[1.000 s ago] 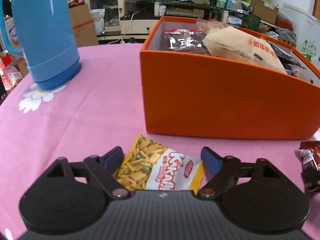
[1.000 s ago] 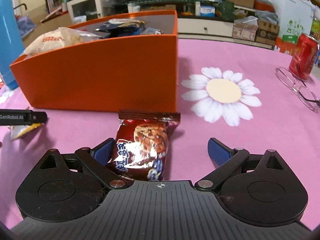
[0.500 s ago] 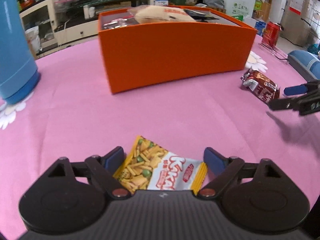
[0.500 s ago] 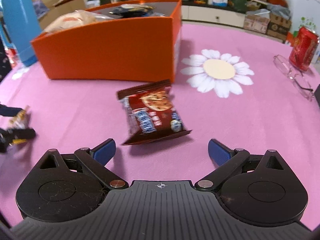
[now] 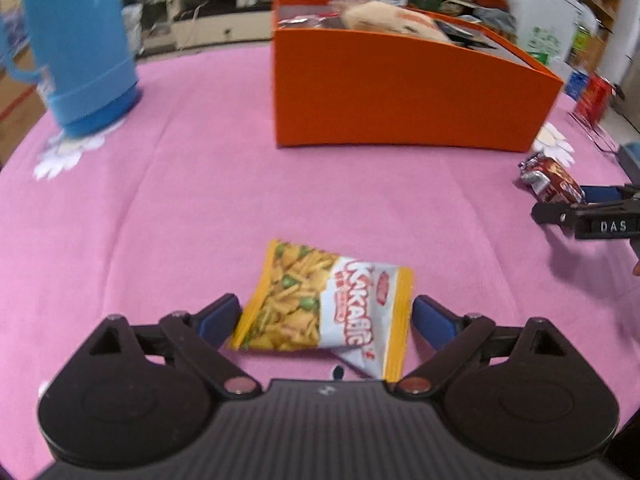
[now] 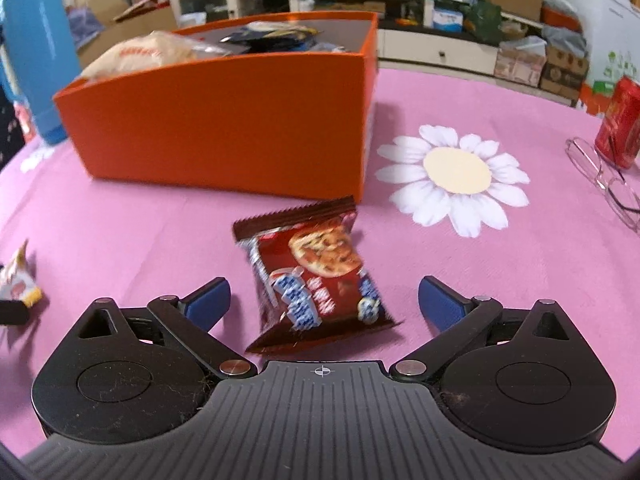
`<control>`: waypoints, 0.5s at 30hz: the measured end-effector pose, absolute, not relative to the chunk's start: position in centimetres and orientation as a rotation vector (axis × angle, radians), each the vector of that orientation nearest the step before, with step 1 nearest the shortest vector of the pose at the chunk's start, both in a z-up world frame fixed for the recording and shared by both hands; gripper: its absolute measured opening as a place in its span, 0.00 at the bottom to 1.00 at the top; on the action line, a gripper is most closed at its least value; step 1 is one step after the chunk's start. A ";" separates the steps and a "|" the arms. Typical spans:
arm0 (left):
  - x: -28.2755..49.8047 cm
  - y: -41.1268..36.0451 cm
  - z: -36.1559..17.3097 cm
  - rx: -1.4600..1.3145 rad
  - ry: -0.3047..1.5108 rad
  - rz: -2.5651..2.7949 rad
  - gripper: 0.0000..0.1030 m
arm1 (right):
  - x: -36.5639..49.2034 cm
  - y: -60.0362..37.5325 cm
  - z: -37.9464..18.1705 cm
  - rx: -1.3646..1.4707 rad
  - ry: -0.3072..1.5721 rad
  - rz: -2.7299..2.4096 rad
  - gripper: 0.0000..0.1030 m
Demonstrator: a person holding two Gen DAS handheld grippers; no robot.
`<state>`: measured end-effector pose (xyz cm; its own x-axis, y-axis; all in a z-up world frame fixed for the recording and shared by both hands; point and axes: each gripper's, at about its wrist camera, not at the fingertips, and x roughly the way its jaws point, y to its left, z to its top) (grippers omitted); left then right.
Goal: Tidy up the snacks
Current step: 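Move the right tool to the chocolate-chip cookie packet while the left approaches the yellow snack bag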
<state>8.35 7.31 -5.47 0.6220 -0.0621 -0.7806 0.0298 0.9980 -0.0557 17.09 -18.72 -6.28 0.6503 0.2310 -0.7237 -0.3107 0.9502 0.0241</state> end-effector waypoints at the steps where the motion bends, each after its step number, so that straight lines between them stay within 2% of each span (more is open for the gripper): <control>1: 8.6 7.2 -5.6 -0.027 0.889 -0.058 0.90 | 16.8 -18.5 -6.2 -0.122 0.811 0.318 0.88; 9: 11.4 7.3 -5.3 0.045 0.768 -0.103 0.90 | 15.8 -18.8 -5.7 -0.032 0.843 0.368 0.87; 15: 6.6 10.0 -2.5 -0.178 0.831 -0.018 0.91 | 16.1 -20.6 -5.1 0.052 0.835 0.338 0.87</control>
<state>6.62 10.03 -2.50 0.6749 -0.0857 -0.7329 -0.0538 0.9849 -0.1647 16.15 -20.65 -5.12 0.6210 0.3140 -0.7181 -0.2731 0.9455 0.1772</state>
